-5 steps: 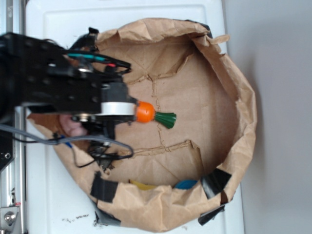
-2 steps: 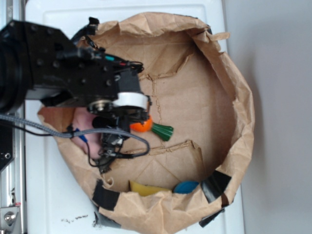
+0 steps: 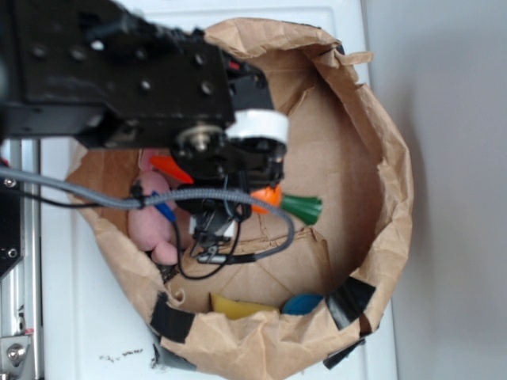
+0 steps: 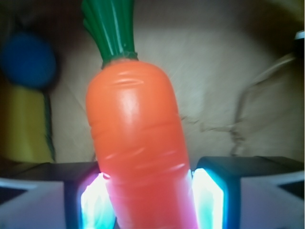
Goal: Grab the carrot.
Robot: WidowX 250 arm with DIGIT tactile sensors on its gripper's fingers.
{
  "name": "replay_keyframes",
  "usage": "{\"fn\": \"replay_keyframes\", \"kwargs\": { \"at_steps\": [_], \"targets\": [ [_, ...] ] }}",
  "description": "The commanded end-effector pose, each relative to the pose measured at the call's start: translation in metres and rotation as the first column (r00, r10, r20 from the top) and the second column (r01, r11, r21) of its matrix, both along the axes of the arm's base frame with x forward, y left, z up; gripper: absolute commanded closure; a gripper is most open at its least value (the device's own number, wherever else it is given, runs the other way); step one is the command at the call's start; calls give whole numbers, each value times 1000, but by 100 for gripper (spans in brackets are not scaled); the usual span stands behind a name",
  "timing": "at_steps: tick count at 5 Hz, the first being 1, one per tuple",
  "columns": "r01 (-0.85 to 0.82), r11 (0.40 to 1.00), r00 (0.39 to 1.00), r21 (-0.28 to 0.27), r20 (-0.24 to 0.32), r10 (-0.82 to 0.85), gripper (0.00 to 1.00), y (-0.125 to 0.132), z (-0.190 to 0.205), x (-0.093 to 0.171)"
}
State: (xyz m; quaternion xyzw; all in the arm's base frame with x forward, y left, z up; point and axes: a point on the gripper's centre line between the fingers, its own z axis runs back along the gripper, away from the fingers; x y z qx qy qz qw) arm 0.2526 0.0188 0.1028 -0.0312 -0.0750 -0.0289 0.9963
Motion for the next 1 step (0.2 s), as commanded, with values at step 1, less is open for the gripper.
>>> {"fn": "replay_keyframes", "kwargs": {
  "at_steps": [1],
  "targets": [
    [-67,996,990,50,128,61,100,-1,39,-9]
  ]
}}
